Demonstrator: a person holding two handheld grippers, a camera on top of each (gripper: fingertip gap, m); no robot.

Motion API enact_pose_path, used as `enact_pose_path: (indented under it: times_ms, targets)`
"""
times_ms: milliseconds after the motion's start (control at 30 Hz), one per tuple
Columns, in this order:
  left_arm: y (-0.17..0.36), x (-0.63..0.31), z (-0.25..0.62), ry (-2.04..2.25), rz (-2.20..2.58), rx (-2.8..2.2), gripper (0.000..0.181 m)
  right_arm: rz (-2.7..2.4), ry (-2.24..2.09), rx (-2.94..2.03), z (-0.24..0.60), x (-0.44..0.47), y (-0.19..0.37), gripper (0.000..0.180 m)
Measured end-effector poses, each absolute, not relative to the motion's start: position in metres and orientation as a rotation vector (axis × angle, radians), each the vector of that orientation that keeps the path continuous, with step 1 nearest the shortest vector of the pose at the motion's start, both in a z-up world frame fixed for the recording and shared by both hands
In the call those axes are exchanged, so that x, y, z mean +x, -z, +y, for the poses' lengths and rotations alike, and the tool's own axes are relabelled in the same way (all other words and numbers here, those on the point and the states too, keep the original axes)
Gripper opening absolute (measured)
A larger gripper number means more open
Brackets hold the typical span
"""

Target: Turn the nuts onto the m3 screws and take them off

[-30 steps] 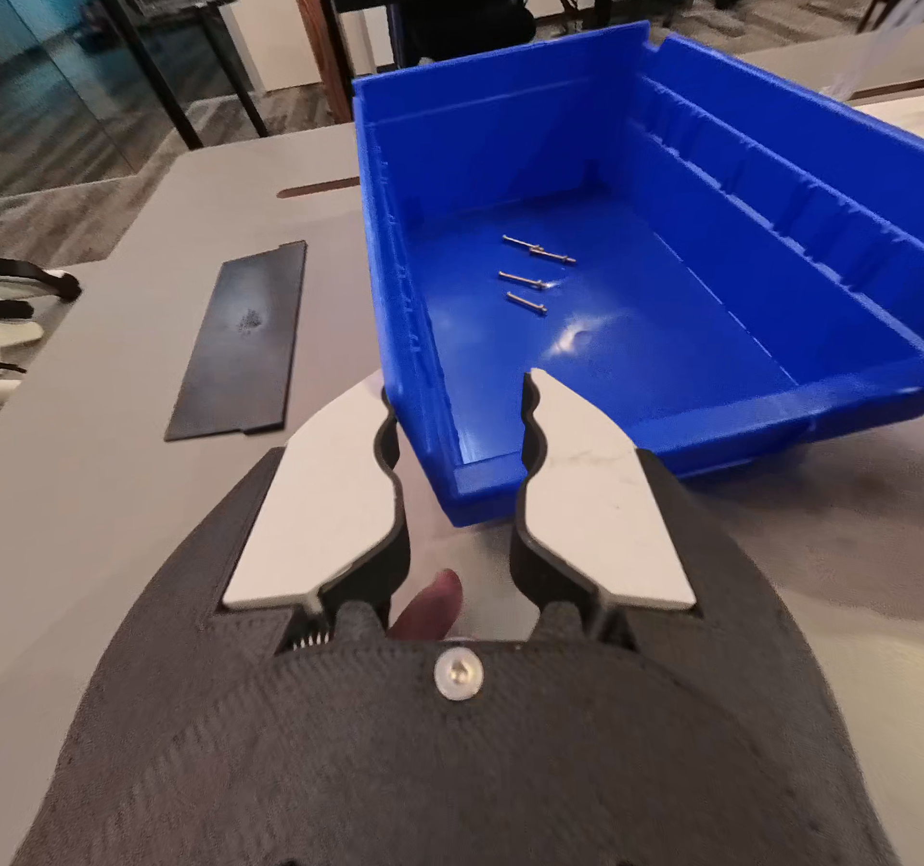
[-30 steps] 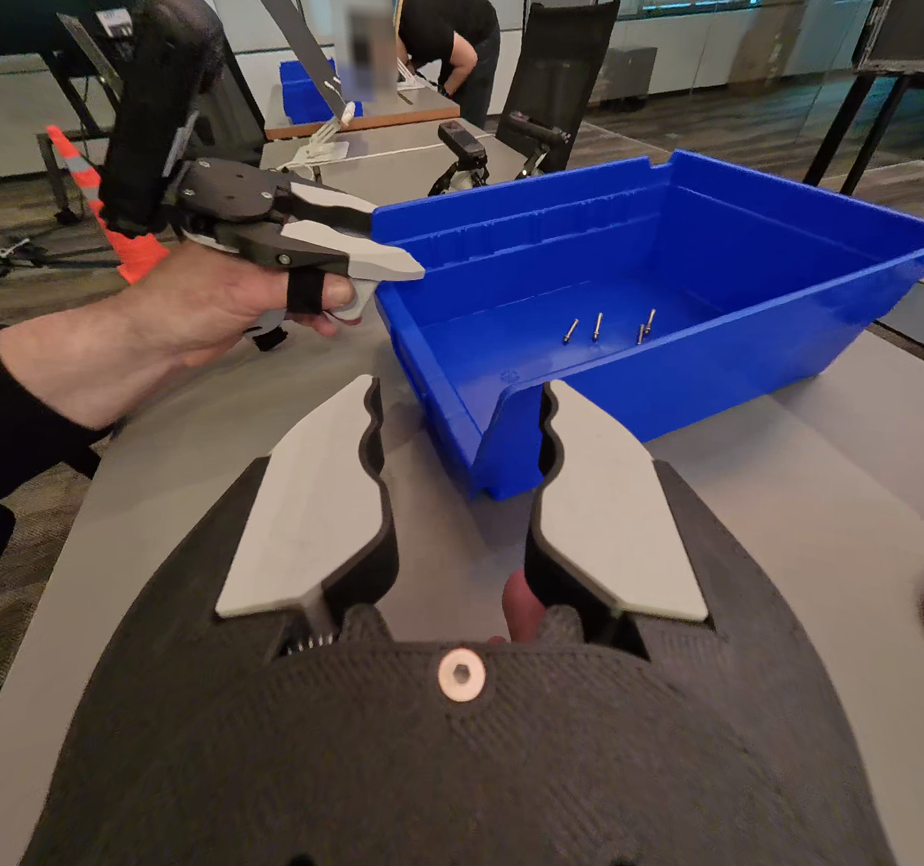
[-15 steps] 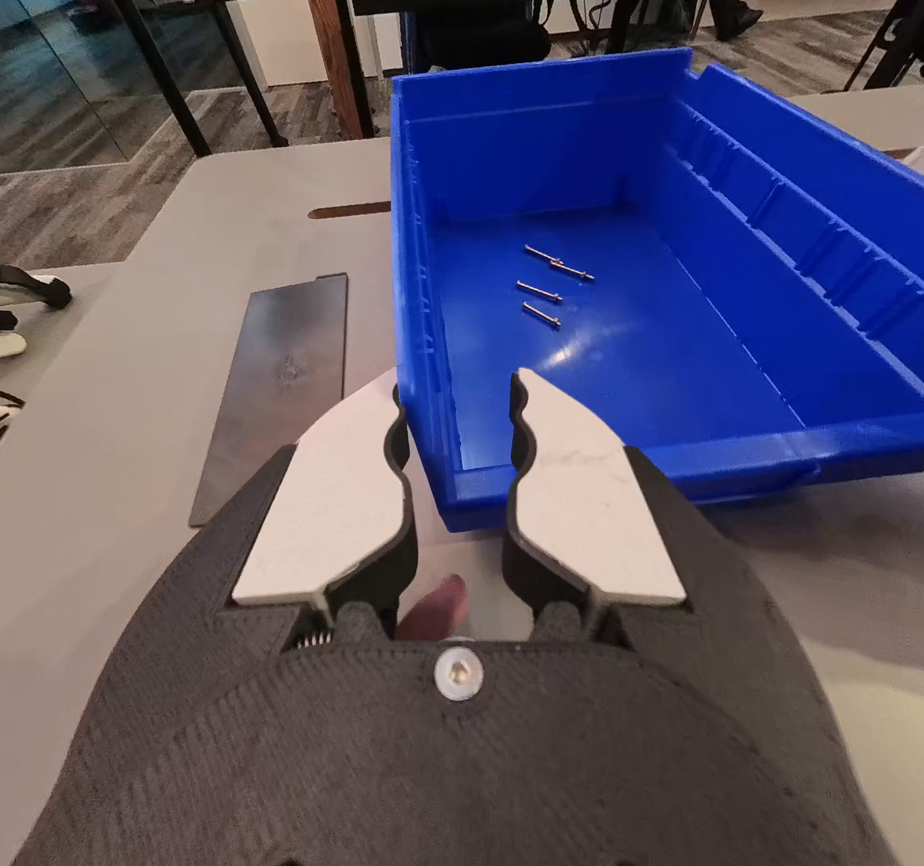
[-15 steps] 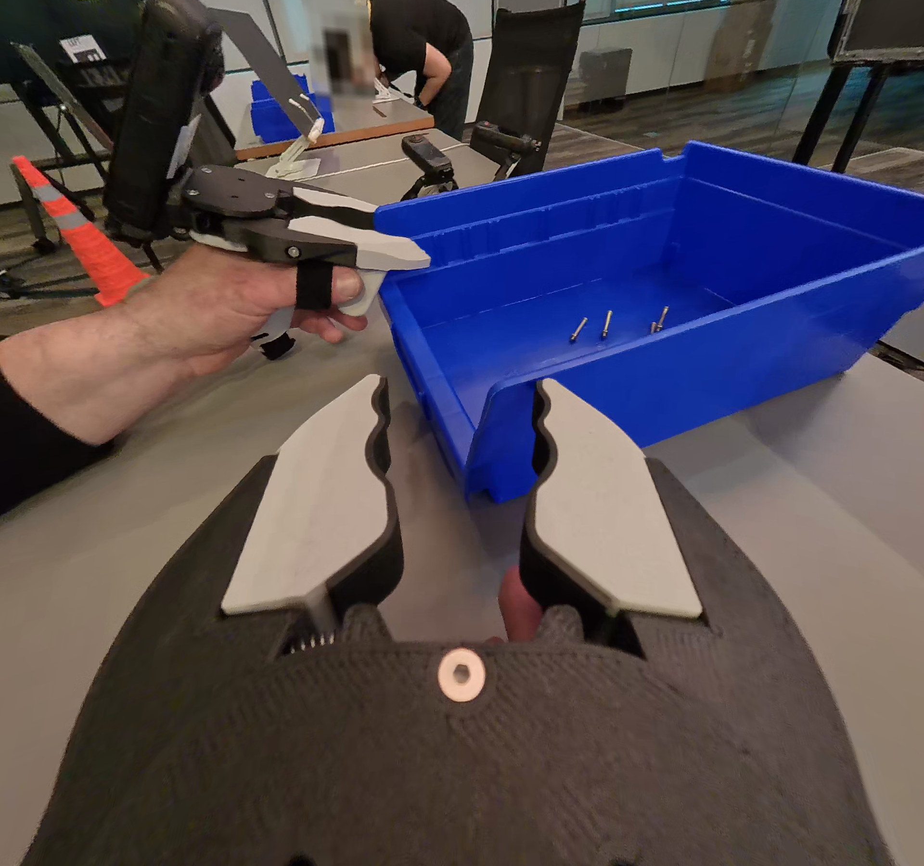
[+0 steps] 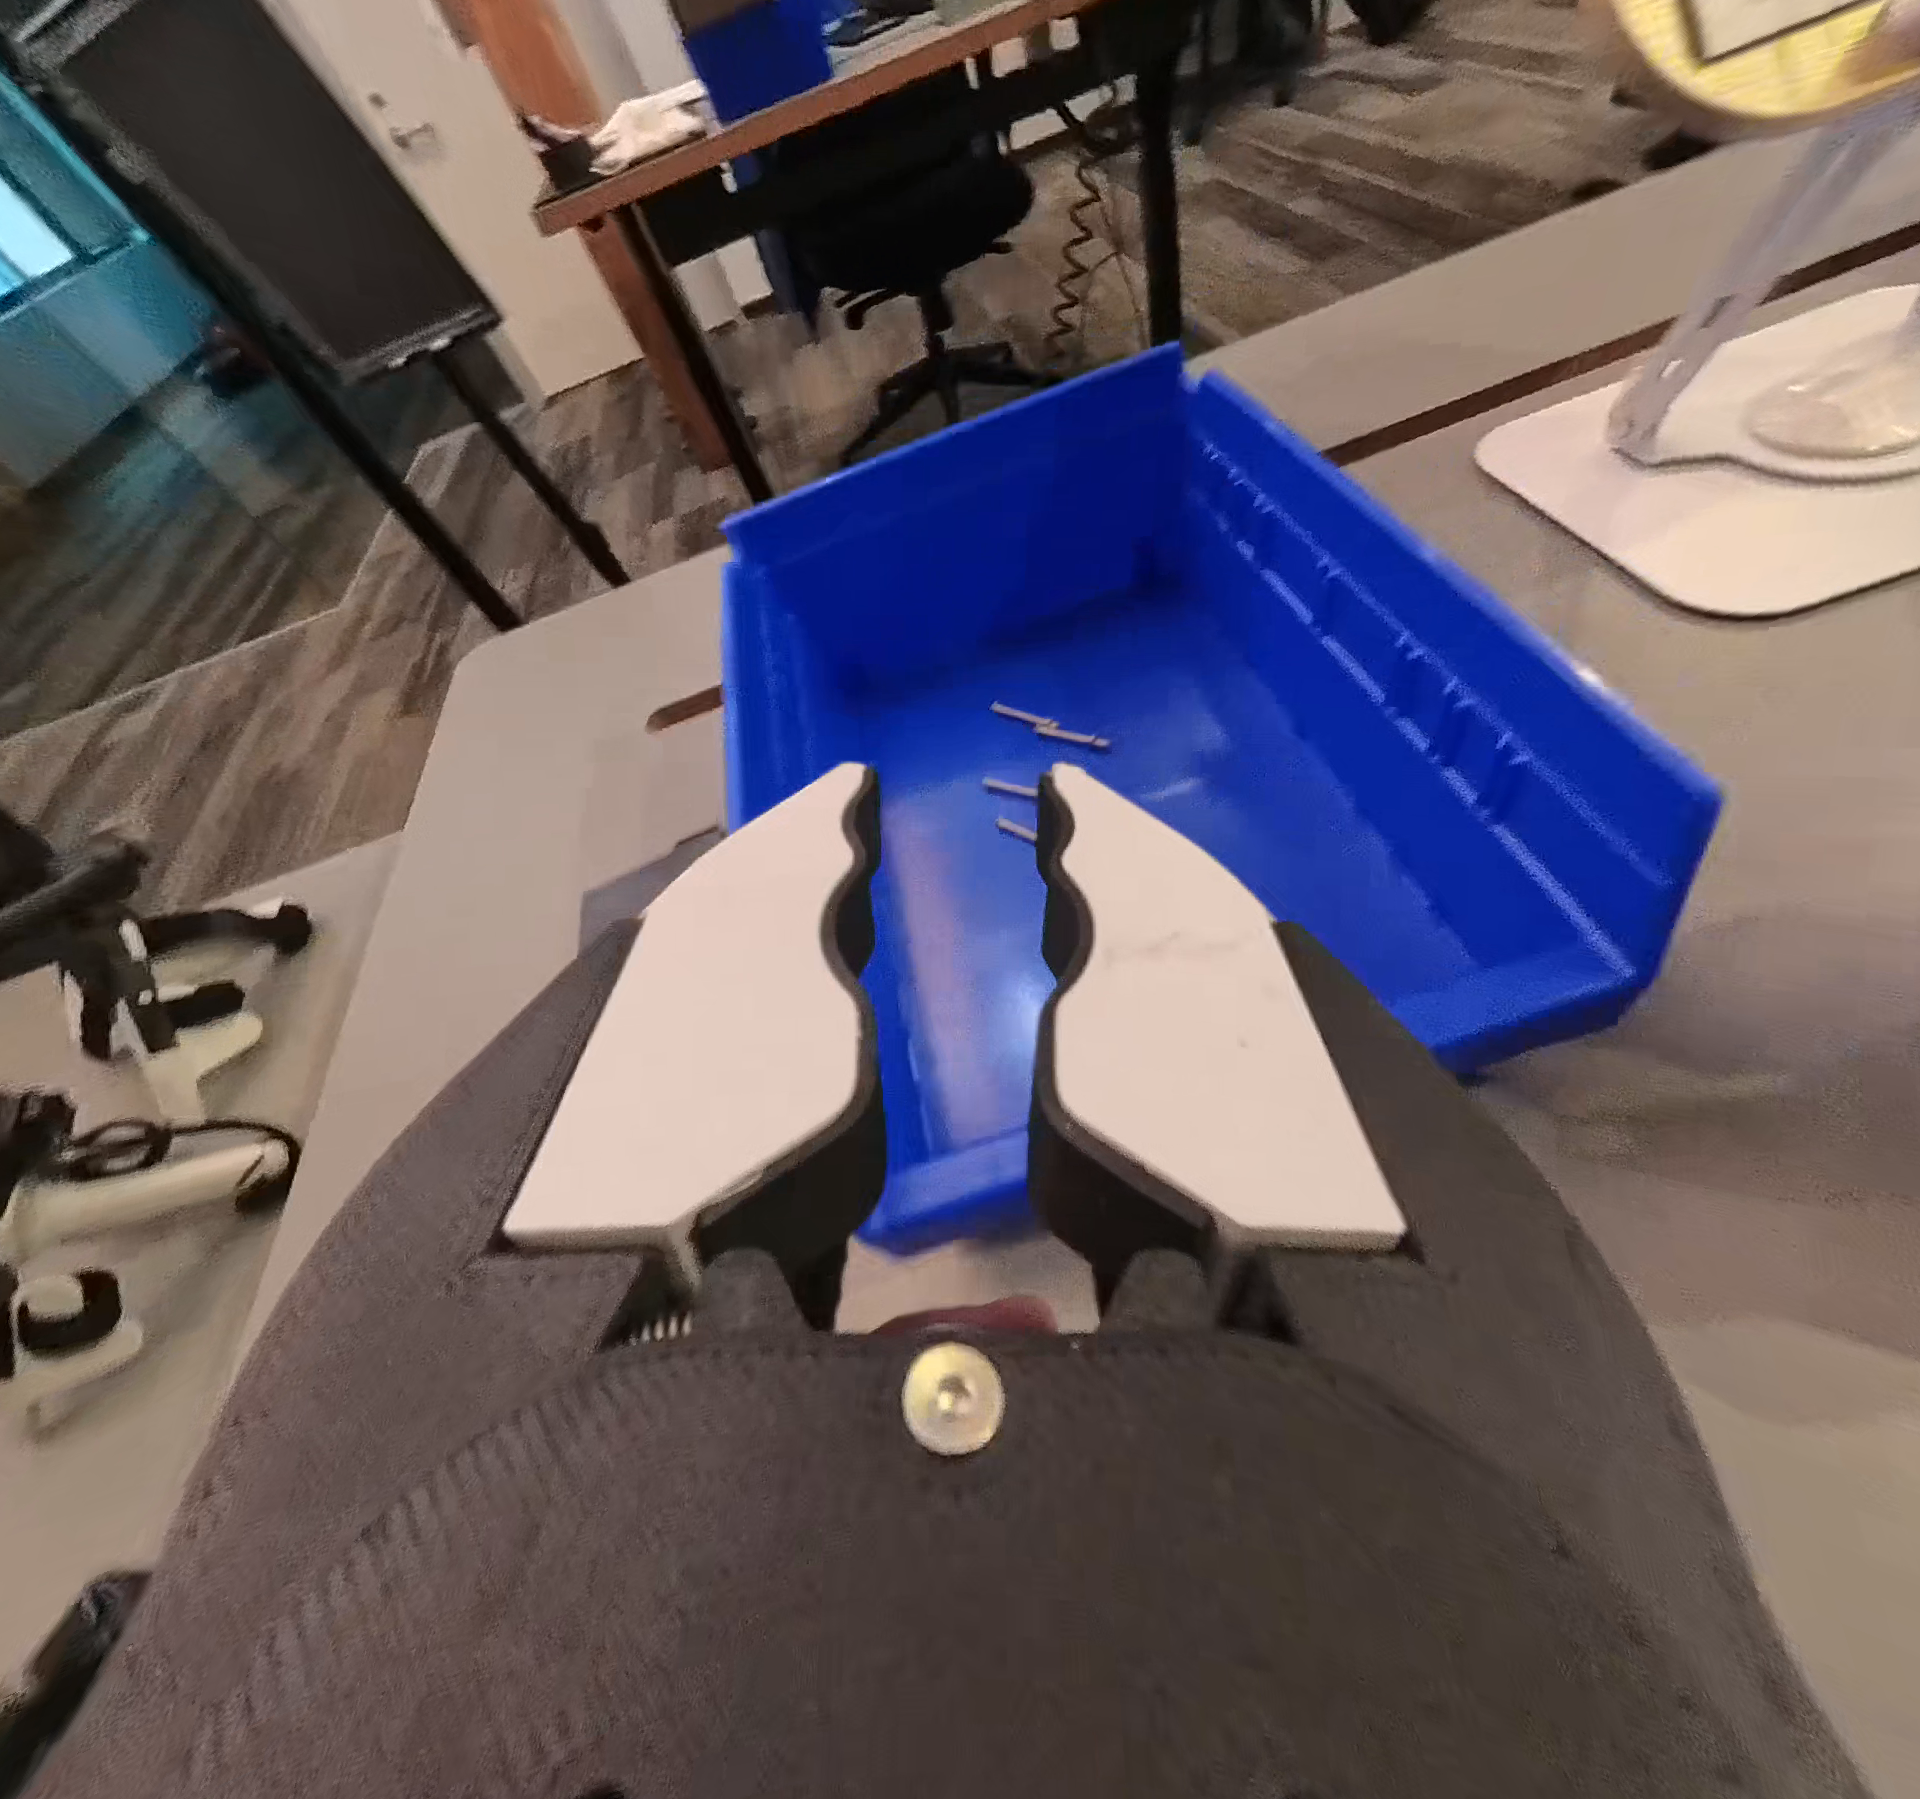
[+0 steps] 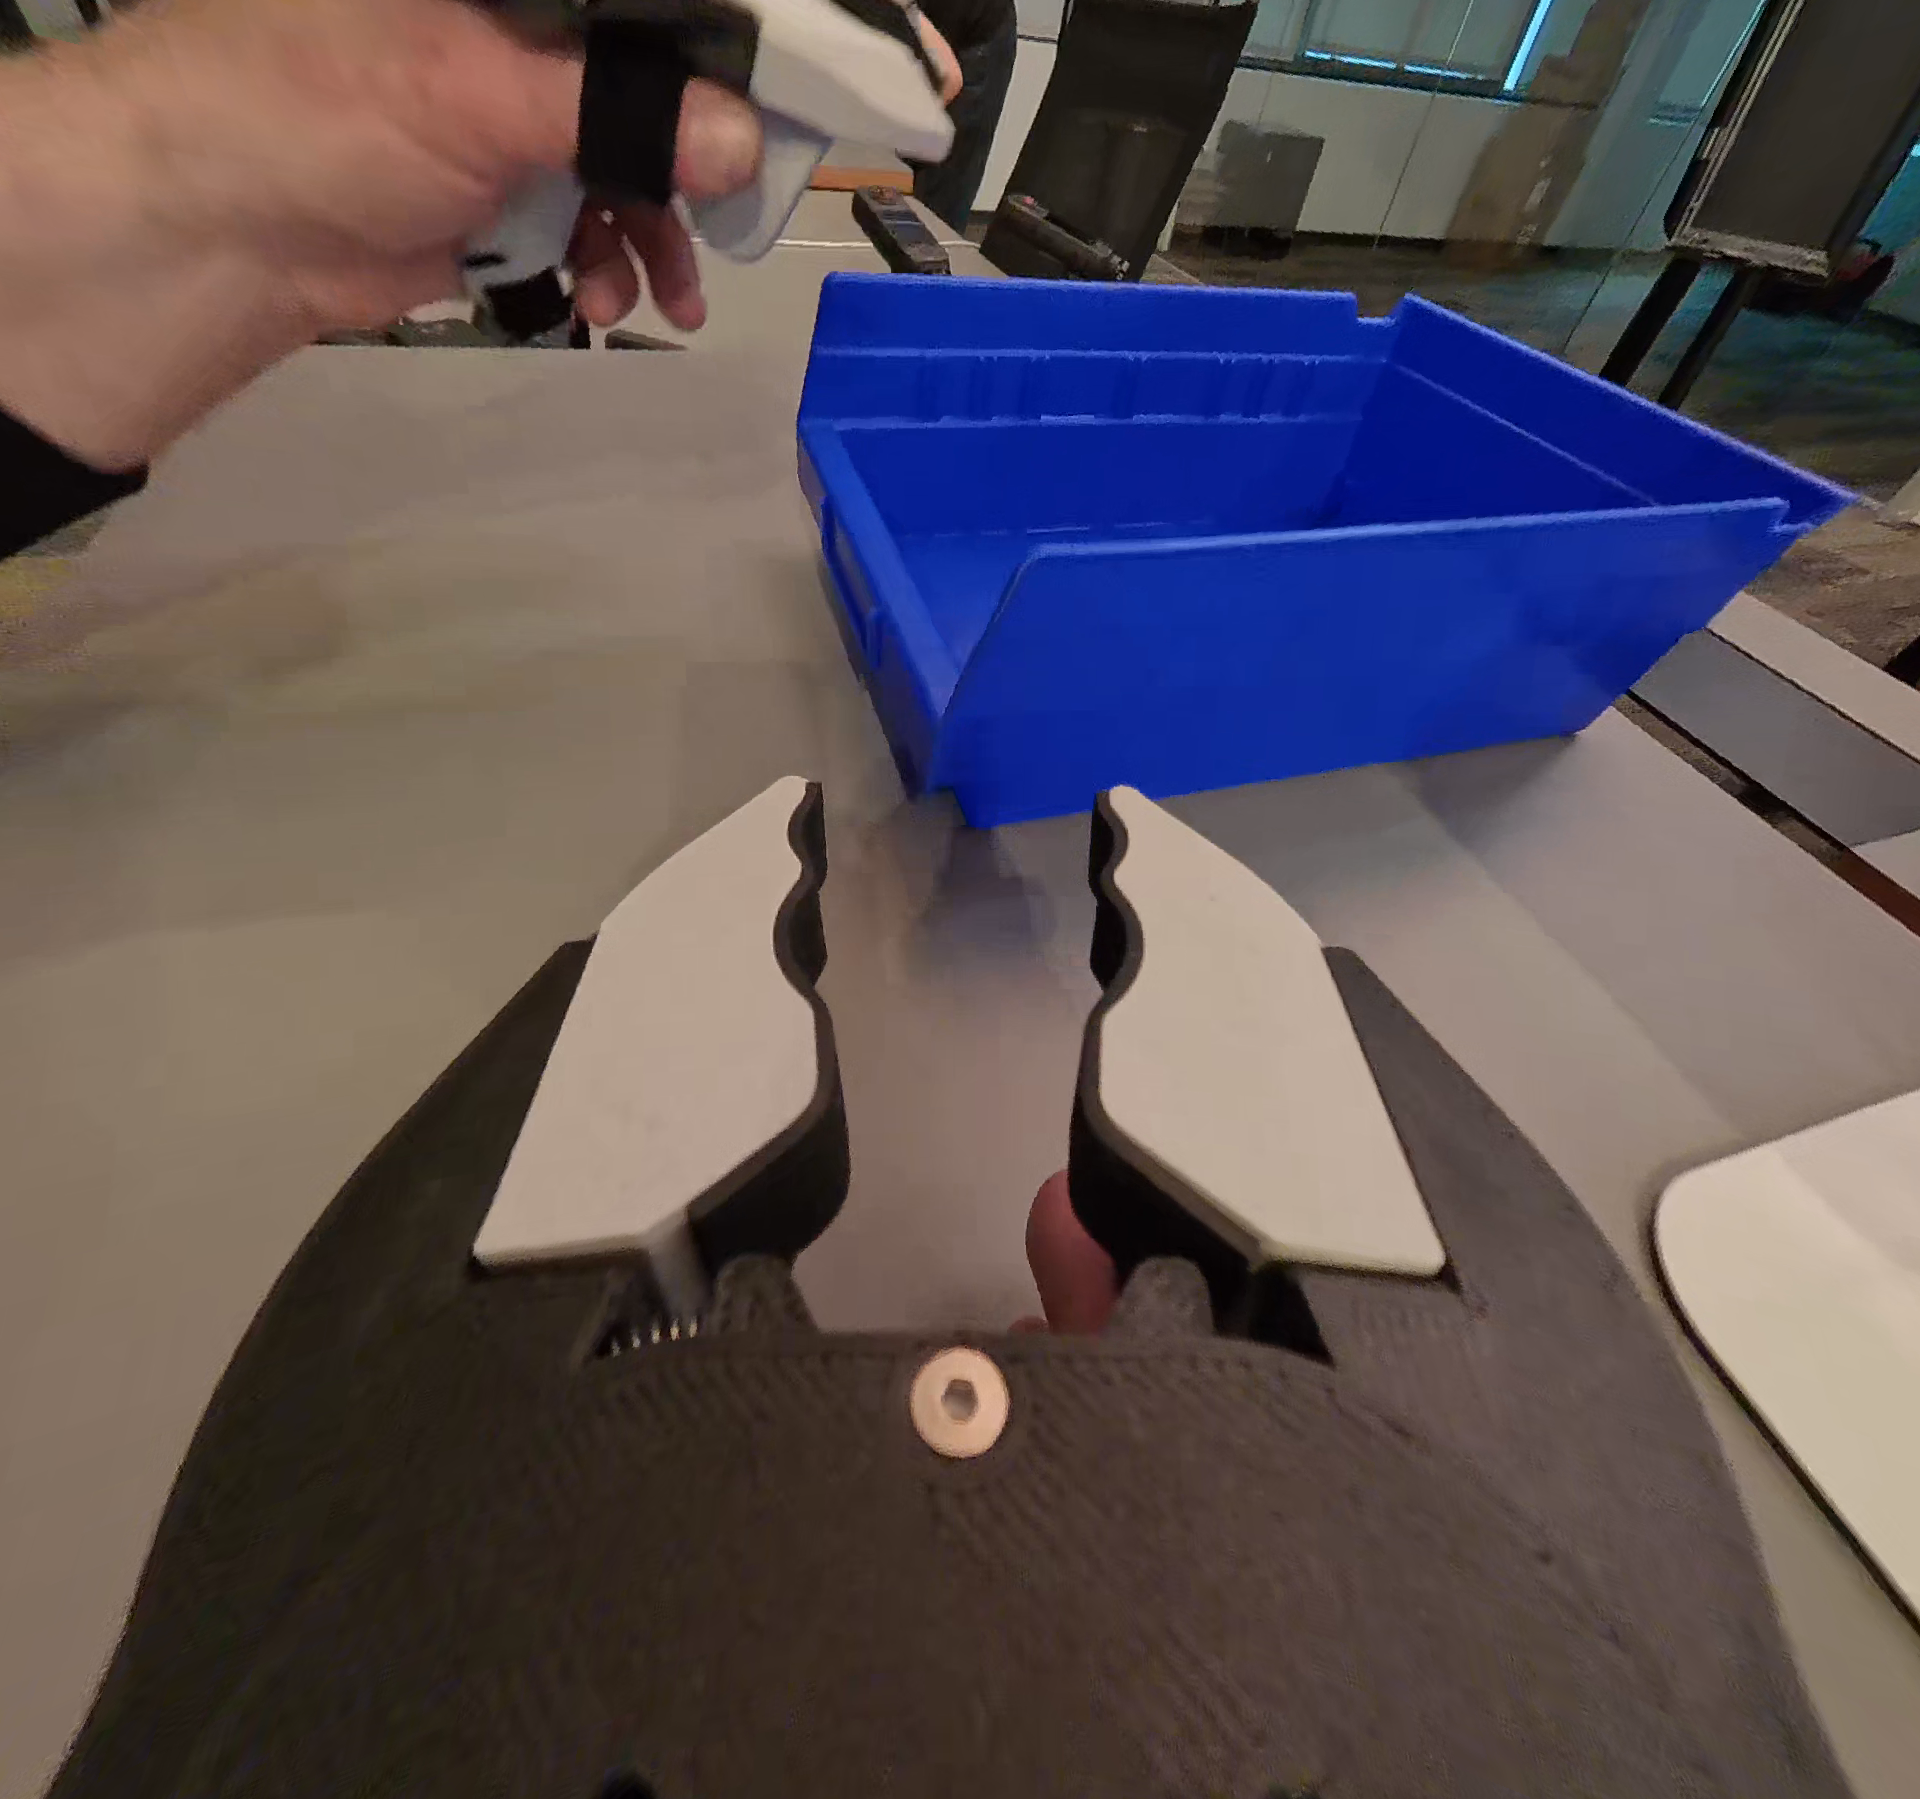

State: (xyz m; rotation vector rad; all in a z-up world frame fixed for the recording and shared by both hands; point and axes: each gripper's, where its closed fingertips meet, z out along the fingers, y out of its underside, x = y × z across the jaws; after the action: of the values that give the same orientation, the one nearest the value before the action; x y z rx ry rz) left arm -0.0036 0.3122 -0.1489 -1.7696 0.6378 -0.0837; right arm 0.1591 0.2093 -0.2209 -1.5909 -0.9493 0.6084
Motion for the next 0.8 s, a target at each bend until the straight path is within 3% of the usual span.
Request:
enact_pose_path:
  times_ms: [300, 467, 800]
  targets:
    - [0.176, 0.070, 0.371, 0.017, 1.192, -1.853, 0.023, -0.942, -0.594, -1.566, 0.200, 0.186, 0.222, 0.043]
    - [0.214, 0.072, 0.401, -0.236, 1.620, -1.861, 0.025, -0.947, -0.593, -1.562, 0.198, 0.196, 0.222, 0.043]
    - [0.275, 0.082, 0.416, -0.245, 2.167, -1.757, 0.019, -0.919, -0.628, -1.571, 0.202, 0.218, 0.220, 0.042]
